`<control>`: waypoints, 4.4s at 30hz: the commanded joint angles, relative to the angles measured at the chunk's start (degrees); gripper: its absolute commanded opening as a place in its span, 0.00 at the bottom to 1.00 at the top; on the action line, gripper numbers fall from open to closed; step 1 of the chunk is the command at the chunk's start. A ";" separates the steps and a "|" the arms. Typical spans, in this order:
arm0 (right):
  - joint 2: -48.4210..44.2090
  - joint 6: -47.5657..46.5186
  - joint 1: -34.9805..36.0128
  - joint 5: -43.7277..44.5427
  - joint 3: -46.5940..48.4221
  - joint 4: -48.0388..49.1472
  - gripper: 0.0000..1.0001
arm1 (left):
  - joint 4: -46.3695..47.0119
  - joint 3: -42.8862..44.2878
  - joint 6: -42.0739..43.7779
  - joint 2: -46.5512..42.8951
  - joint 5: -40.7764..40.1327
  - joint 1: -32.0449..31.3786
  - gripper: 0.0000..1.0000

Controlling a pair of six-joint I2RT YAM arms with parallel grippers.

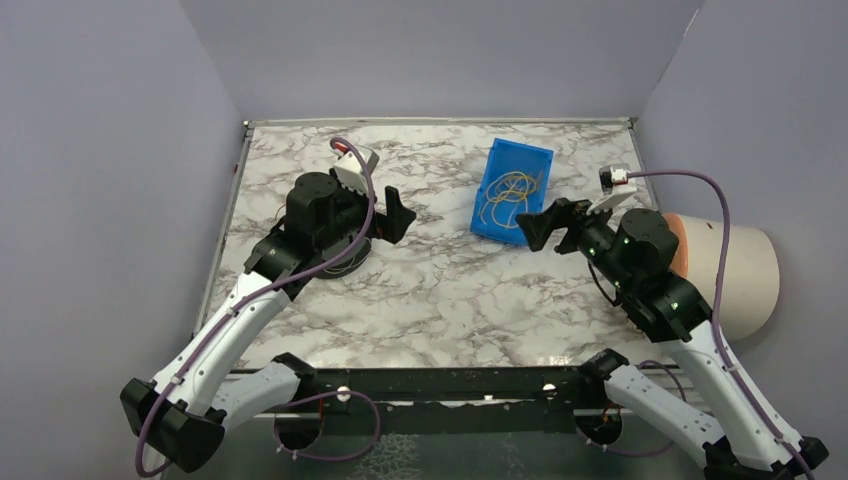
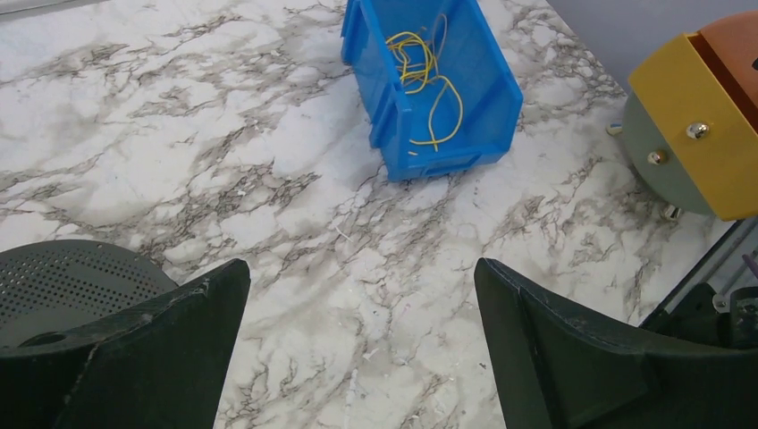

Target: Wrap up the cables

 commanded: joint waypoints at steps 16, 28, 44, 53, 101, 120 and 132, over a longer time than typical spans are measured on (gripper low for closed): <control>6.68 -3.61 0.22 -2.35 -0.56 -1.95 0.99 | -1.17 -4.36 0.39 -1.00 -8.19 -0.17 0.99; 11.68 -3.16 0.25 -7.97 -0.26 -0.98 0.88 | -10.29 -0.84 -1.09 5.74 -28.31 2.09 0.99; 12.08 -2.10 0.22 -7.63 -3.67 1.81 0.67 | -9.84 -0.90 -2.12 12.41 -25.04 13.91 0.89; 9.94 -0.93 0.23 -5.29 -5.99 2.71 0.65 | -10.36 1.61 -2.34 18.06 -27.28 15.13 0.82; -0.09 1.83 0.22 -4.06 -10.69 2.88 0.74 | -11.40 10.91 -0.26 43.50 -9.55 20.39 0.00; -0.45 2.30 0.23 -3.53 -10.84 2.68 0.74 | -10.68 17.60 2.02 48.53 -8.06 6.37 0.00; -1.38 2.27 0.27 -2.82 -10.14 1.36 0.74 | -10.28 21.64 0.51 51.64 -9.84 -1.09 0.00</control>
